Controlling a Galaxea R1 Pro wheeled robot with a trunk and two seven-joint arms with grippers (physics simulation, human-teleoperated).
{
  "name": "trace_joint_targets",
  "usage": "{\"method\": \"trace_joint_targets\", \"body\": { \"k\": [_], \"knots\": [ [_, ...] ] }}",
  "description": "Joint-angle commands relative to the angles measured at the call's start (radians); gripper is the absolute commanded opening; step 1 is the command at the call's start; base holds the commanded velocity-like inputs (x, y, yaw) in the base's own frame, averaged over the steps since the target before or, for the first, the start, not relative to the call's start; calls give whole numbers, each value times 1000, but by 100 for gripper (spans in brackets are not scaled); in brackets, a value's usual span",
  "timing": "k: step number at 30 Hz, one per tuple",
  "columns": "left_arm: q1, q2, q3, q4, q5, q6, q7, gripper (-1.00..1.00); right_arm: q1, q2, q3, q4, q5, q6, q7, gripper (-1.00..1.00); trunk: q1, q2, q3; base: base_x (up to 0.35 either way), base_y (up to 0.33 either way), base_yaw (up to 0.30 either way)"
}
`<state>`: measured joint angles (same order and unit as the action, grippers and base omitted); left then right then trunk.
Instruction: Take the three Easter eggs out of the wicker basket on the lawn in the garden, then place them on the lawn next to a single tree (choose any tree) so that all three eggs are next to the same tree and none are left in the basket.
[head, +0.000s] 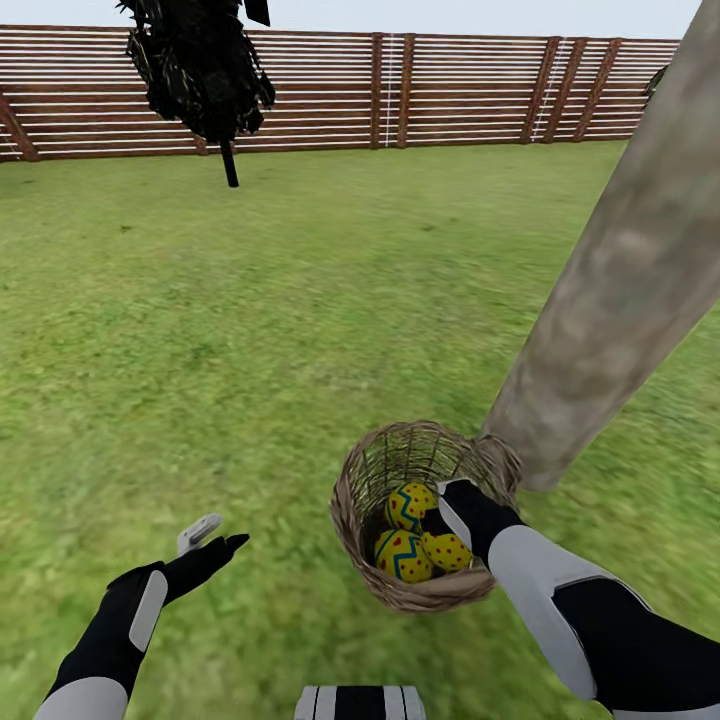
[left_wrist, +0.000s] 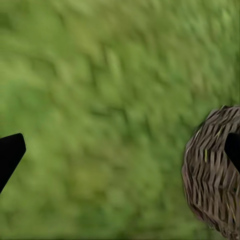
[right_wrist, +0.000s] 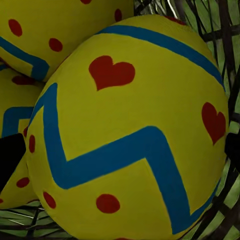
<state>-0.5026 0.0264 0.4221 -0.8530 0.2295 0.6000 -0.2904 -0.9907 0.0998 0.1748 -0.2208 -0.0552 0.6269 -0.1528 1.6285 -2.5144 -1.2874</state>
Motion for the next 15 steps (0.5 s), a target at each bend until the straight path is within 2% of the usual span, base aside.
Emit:
{"method": "trace_joint_targets", "body": {
  "k": [1, 4, 8, 13, 14, 15],
  "knots": [
    [-1, 0, 3, 0, 4, 7, -3, 100, 0, 0, 5, -2, -6, 5, -5, 100, 0, 0, -1, 0, 0, 0],
    [-1, 0, 3, 0, 4, 7, -3, 100, 0, 0, 5, -3, -6, 5, -5, 100, 1, -1, -12, 0, 0, 0],
    [-1, 0, 3, 0, 4, 7, -3, 100, 0, 0, 5, -3, -6, 5, -5, 100, 1, -1, -12, 0, 0, 0],
    [-1, -1, 3, 0, 4, 7, -3, 100, 0, 0, 5, -3, -6, 5, -4, 100, 3, -2, -24, 0, 0, 0],
    [-1, -1, 3, 0, 4, 7, -3, 100, 0, 0, 5, -3, -6, 5, -5, -100, 3, -2, -24, 0, 0, 0],
    [-1, -1, 3, 0, 4, 7, -3, 100, 0, 0, 5, -3, -6, 5, -4, -100, 3, -2, -24, 0, 0, 0]
  ]
}}
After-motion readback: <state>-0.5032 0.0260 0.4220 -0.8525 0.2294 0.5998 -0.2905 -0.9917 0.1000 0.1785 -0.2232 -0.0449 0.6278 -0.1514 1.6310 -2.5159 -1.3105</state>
